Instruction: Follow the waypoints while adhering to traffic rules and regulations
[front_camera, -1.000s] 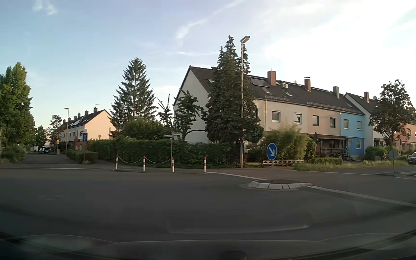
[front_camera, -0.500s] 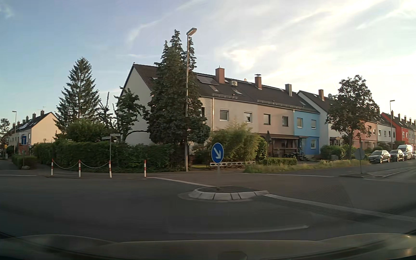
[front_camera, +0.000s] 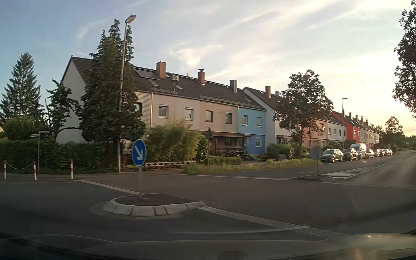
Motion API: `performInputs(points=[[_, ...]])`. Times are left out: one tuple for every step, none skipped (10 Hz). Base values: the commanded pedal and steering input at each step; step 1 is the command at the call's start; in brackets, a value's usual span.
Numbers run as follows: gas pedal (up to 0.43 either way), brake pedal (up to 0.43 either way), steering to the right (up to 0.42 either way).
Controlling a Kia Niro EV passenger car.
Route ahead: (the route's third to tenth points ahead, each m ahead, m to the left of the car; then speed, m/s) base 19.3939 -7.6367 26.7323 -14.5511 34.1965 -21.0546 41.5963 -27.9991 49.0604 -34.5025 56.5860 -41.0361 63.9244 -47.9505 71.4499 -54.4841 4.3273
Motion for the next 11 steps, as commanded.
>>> performInputs(points=[[0.087, 0.0, 0.397], [0.087, 0.0, 0.392], [0.087, 0.0, 0.385], [0.087, 0.0, 0.372], [0.087, 0.0, 0.358], [0.087, 0.0, 0.346], [0.087, 0.0, 0.333], [0.11, 0.0, 0.326], [0.11, 0.0, 0.325], [0.11, 0.0, 0.32], [0.11, 0.0, 0.308]])
